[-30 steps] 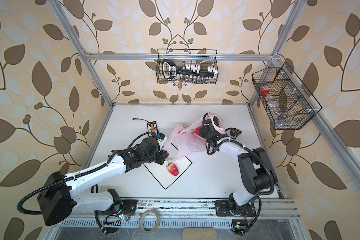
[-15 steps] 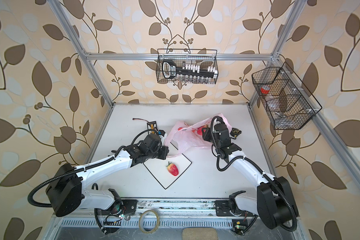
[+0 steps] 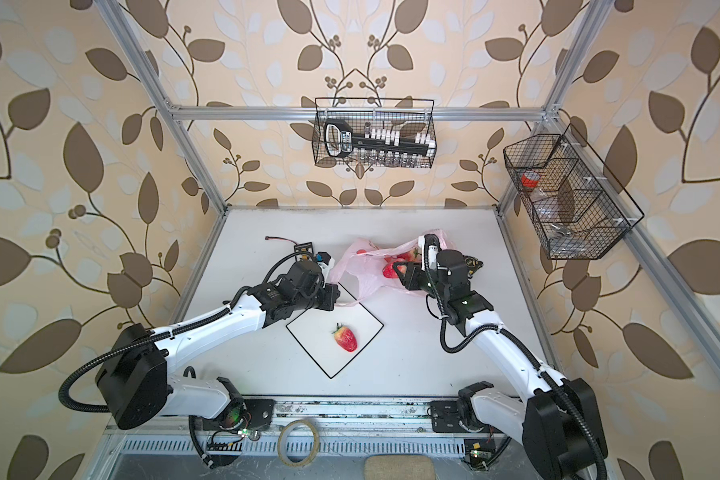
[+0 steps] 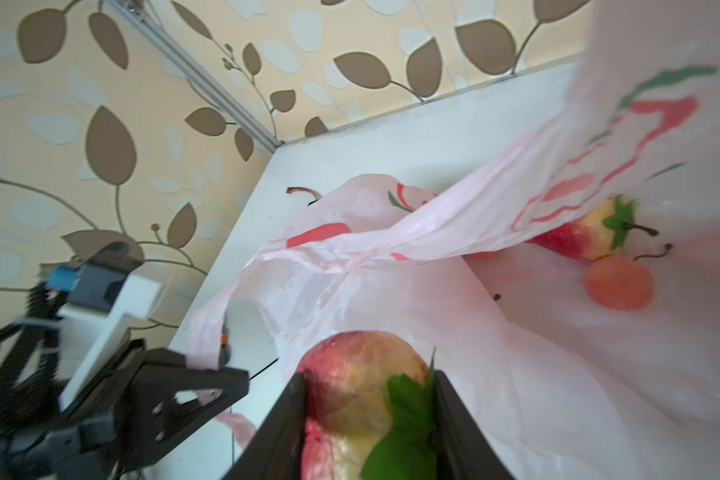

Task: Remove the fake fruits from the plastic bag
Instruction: 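Lift the second strawberry out of the bag toward the board with the right gripper, then open the right gripper to drop the strawberry onto the white board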

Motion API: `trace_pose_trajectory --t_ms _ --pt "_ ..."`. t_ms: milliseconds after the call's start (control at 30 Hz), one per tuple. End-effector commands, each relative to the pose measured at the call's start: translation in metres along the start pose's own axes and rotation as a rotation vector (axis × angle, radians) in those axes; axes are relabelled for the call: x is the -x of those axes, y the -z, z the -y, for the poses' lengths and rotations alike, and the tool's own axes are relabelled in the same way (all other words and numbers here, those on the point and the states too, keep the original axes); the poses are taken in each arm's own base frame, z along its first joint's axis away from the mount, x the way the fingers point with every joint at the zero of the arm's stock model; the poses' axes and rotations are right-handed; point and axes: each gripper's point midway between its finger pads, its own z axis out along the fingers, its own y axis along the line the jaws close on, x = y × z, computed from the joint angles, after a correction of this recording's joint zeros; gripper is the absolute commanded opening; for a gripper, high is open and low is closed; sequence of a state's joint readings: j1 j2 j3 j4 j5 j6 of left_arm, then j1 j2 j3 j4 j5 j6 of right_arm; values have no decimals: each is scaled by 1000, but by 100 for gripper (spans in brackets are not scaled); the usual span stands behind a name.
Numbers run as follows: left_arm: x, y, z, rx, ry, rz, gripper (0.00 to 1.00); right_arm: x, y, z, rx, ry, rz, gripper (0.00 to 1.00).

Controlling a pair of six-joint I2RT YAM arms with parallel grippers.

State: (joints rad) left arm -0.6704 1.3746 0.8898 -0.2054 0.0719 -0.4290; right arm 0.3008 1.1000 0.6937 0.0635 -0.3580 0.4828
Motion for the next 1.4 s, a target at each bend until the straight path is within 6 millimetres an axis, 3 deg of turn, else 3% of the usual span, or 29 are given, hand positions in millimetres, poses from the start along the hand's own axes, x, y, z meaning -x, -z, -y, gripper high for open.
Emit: trace_pose_trajectory --t_ms 0,100,200,367,467,833,1133,1367 --pt "23 3 5 -29 4 43 0 -26 11 -45 213 83 -80 33" --pt "25 1 3 -39 22 42 0 -50 17 -76 291 176 -137 33" --pt "27 3 3 -42 25 47 0 -78 18 -93 327 234 -215 33" --pt "30 5 2 -46 25 58 0 -129 5 -92 226 344 -332 33" --pt "30 6 3 -51 21 58 0 -149 -6 -79 141 343 -395 32" --pt "31 11 4 -52 8 64 0 -159 -31 -10 -210 319 -390 30" --pt "28 15 3 -53 9 63 0 -173 -50 -11 -182 281 -415 35" --pt "29 18 5 -61 7 70 0 -179 -55 -11 -174 263 -431 56"
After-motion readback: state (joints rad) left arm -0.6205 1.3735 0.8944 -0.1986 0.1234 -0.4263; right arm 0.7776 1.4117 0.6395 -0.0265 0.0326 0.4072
